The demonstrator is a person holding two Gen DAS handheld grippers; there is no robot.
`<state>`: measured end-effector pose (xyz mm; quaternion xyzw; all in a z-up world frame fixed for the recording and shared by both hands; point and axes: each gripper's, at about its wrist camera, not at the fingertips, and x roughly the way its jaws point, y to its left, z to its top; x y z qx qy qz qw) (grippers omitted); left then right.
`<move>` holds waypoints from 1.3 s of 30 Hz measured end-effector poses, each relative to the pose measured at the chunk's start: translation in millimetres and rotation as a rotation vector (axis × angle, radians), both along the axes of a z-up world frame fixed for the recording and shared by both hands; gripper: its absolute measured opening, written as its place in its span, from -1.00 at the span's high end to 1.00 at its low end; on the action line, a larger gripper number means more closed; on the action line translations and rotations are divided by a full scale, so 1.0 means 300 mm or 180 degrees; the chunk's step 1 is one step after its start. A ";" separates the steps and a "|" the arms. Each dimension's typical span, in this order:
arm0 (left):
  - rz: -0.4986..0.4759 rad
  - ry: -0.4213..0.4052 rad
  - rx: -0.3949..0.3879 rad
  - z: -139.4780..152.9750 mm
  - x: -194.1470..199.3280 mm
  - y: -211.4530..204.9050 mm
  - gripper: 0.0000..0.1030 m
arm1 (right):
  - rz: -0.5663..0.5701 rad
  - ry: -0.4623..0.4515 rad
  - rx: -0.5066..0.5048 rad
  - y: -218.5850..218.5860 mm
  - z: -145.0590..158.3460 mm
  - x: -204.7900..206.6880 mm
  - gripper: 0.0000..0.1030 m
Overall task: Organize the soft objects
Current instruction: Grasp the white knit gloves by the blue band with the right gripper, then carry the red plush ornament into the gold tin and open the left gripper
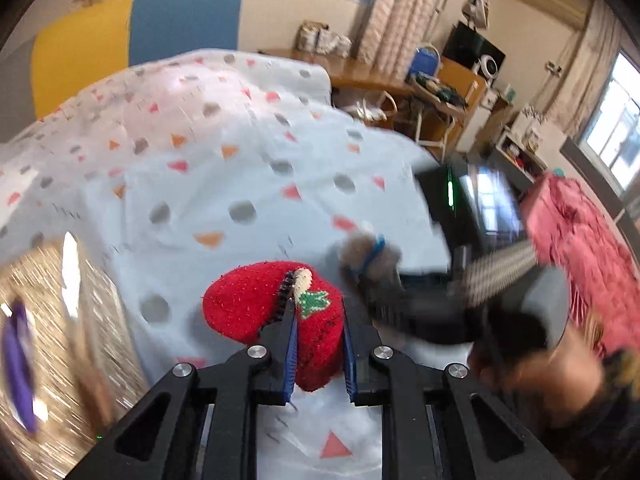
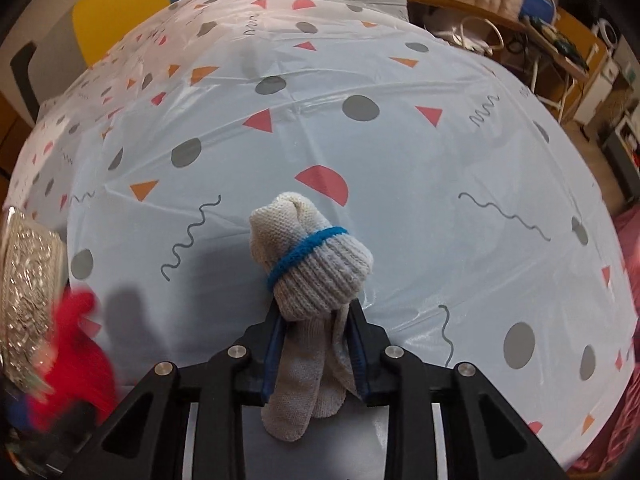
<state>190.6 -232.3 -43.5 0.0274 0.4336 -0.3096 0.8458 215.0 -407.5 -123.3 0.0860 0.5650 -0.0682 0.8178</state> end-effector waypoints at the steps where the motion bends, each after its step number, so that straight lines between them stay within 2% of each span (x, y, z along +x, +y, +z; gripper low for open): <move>1: 0.0041 -0.0036 -0.0010 0.023 0.017 0.011 0.64 | 0.0035 0.0001 -0.0046 0.005 -0.001 0.000 0.43; 5: 0.0262 -0.0197 -0.0052 0.131 0.096 0.090 0.64 | 0.0072 0.0006 -0.0097 0.012 -0.012 0.000 0.41; 11: 0.0698 -0.0338 -0.0076 0.233 0.197 0.278 0.64 | 0.0080 0.0013 -0.0099 0.010 -0.015 0.000 0.38; 20: 0.1287 -0.0591 -0.0159 0.334 0.220 0.627 0.64 | 0.0091 0.0002 -0.0101 0.032 -0.035 0.016 0.34; 29: 0.1832 -0.0591 -0.0238 0.316 0.105 1.005 0.63 | 0.0189 -0.0045 -0.0268 0.067 -0.035 0.004 0.33; 39: 0.2421 -0.0425 -0.0253 0.203 -0.144 1.411 0.63 | 0.0307 -0.0080 -0.0450 0.105 -0.028 -0.019 0.35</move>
